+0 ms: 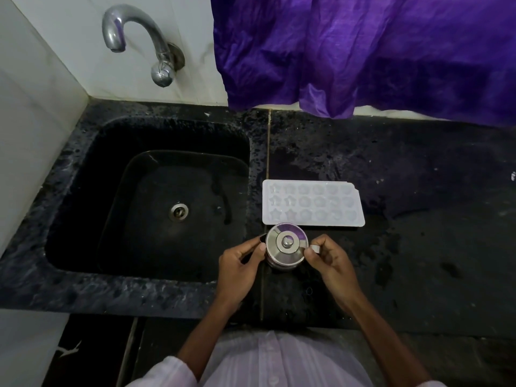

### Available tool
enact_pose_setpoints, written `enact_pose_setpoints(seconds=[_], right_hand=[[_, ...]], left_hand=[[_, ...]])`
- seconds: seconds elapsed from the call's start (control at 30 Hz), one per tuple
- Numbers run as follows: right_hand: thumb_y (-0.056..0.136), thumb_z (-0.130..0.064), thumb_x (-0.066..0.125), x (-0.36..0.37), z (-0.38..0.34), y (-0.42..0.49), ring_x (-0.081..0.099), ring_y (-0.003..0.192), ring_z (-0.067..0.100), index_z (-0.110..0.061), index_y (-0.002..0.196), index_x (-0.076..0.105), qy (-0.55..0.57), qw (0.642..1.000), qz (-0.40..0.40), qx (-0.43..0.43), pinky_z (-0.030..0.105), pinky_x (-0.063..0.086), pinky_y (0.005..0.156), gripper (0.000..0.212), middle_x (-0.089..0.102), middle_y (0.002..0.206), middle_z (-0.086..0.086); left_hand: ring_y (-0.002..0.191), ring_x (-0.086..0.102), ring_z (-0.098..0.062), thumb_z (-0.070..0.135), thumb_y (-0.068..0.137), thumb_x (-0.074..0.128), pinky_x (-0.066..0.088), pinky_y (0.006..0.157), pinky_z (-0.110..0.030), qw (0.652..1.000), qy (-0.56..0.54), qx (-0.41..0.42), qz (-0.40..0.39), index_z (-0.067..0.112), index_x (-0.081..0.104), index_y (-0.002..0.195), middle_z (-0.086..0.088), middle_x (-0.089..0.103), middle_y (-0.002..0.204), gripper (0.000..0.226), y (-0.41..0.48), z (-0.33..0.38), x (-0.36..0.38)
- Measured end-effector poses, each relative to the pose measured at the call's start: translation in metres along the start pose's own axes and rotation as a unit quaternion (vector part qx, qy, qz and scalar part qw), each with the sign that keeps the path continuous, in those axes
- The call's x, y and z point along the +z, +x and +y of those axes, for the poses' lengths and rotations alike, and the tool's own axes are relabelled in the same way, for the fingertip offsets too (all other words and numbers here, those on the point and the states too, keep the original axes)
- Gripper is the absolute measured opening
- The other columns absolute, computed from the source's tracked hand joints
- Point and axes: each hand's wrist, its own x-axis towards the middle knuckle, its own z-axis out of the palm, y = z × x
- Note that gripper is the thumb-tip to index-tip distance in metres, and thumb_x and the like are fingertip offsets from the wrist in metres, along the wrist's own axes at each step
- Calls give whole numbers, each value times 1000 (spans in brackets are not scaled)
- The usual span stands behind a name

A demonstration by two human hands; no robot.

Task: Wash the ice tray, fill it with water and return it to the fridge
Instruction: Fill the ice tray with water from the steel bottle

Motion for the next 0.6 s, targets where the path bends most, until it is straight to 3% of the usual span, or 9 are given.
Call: enact_pose_setpoints(seconds=[0.17,0.33,0.43,0.5,0.6], right_hand=[[92,-11,63,0,5,1,49,75,13,-3,83,52,2,1000,5,-8,20,42,67,16,52,77,5],[86,-31,66,5,8,1,49,76,18,-6,85,54,7,999,28,-17,29,41,69,28,53,81,11],[84,-38,67,3,12,4,57,89,21,-16,87,59,-18,998,46,-29,35,46,80,23,59,96,9],[85,-37,70,-2,15,6,62,99,24,-21,90,64,-48,997,56,-30,35,50,86,18,61,106,5],[84,-24,75,-6,13,6,67,93,23,-22,92,65,-34,998,51,-2,33,52,82,12,68,99,7]], left_hand=[[113,69,-17,47,85,68,53,101,-50,1000,16,11,7,20,75,118,3,75,115,43,-2,-3,0],[111,70,-16,47,84,68,54,100,-50,1000,20,17,13,20,75,116,4,76,114,43,-1,-5,1],[110,70,-17,47,84,68,54,98,-51,1000,18,16,16,20,76,115,4,76,112,43,0,-6,1],[108,71,-17,47,84,68,55,96,-52,999,27,21,17,18,76,115,4,77,110,43,1,-6,0],[105,72,-18,30,90,70,56,95,-52,999,23,25,20,17,75,114,3,77,108,27,3,-7,-1]])
